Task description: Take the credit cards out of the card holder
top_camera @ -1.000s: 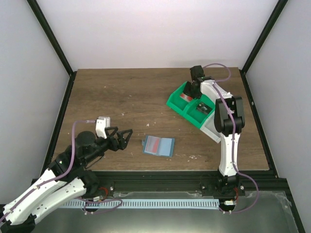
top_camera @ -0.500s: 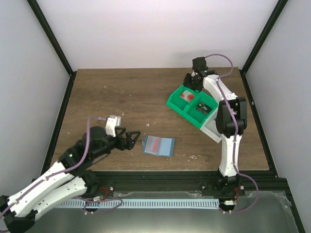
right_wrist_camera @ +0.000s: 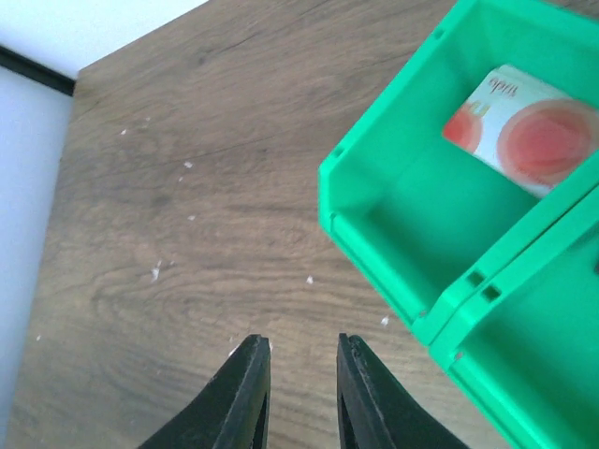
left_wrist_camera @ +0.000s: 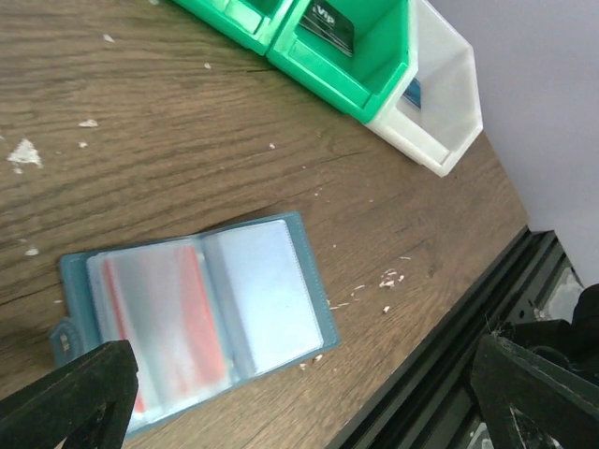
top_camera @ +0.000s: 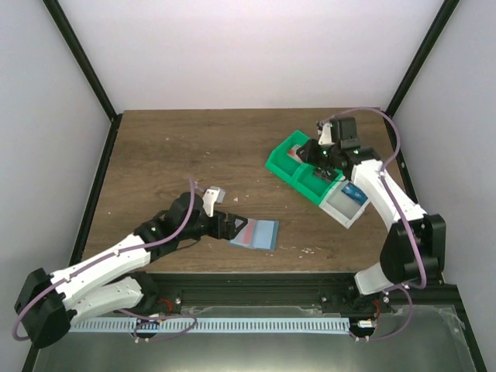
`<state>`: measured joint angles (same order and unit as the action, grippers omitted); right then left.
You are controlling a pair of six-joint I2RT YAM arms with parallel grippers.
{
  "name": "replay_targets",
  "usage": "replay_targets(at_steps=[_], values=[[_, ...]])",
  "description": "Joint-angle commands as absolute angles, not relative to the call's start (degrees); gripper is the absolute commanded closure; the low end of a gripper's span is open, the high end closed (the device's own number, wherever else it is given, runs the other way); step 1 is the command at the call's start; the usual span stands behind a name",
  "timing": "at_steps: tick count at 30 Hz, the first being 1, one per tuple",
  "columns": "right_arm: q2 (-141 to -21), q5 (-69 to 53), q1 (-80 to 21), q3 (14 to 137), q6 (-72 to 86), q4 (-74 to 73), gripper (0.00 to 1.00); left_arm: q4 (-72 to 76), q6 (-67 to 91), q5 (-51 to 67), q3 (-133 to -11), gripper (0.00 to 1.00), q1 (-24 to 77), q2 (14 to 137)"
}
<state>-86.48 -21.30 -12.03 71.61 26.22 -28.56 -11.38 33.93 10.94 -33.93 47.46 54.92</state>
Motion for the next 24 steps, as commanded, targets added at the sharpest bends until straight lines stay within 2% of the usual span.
replay_targets(at_steps=[1, 7, 13, 18, 24], values=[[-79.1, -26.9, -13.6, 63.3, 27.5, -24.2, 0.78, -3.1, 35.4, 16.0, -32.5, 0.00, 46.2, 59.7], [-68.4, -28.6, -16.9, 51.6, 33.1, -22.0, 0.77, 6.1, 38.2, 21.0, -30.1, 0.00, 42.7, 66.7], [-58.6, -24.3, -26.8, 37.8, 41.8, -16.2, 0.71, 12.2, 39.4, 21.3, -28.3, 0.00, 41.1, 73.1], [-57.1, -23.7, -31.0, 28.8, 43.7, -11.2, 0.70, 14.9, 41.2, 23.5, -28.8, 0.00, 40.6, 77.8], [-60.7, -26.6, -31.9, 25.2, 43.8, -5.8, 0.70, 20.3, 43.5, 27.5, -29.3, 0.00, 40.6, 79.8]])
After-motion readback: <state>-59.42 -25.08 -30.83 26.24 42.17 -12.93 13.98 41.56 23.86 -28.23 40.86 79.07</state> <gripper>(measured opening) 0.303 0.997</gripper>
